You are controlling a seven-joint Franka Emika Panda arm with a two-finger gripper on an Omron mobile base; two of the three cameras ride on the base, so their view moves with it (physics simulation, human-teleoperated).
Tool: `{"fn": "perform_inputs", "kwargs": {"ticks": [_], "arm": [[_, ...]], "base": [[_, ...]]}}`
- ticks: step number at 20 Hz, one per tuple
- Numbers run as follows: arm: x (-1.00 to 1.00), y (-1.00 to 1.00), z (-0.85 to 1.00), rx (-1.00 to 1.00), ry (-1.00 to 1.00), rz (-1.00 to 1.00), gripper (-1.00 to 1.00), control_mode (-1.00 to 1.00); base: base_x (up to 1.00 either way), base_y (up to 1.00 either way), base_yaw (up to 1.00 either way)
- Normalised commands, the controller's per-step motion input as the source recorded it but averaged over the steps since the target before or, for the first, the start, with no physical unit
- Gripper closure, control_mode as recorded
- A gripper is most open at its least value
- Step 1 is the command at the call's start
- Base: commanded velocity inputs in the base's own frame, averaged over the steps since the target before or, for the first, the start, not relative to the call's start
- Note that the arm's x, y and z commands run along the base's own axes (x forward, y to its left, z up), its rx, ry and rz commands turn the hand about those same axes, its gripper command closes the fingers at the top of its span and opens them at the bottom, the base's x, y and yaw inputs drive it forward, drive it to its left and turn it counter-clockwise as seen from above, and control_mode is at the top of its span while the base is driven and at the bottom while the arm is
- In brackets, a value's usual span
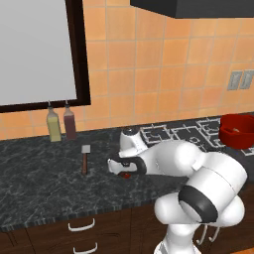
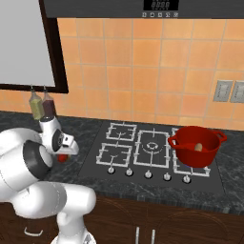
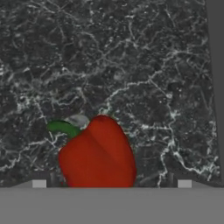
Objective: Put the bell pepper and sweet potato in the pot. Retrieve the spatula and lightly stir the vegetables in the pot.
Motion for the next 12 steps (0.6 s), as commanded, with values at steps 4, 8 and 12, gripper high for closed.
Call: {"fn": "perform_inputs", "kwargs": {"ticks": [4, 8, 12], "arm": [[0.04, 0.03, -0.27, -0.01, 0.0, 0.0, -1.0, -1.0], [0.0, 0.0, -0.23, 0.0, 0.0, 0.0, 1.0, -1.0], [-0.04, -0.01, 0.01, 0.0, 0.0, 0.0, 1.0, -1.0]], "base": [[0.0, 0.0, 0.0], [0.0, 0.0, 0.0], [0.0, 0.0, 0.0]]}}
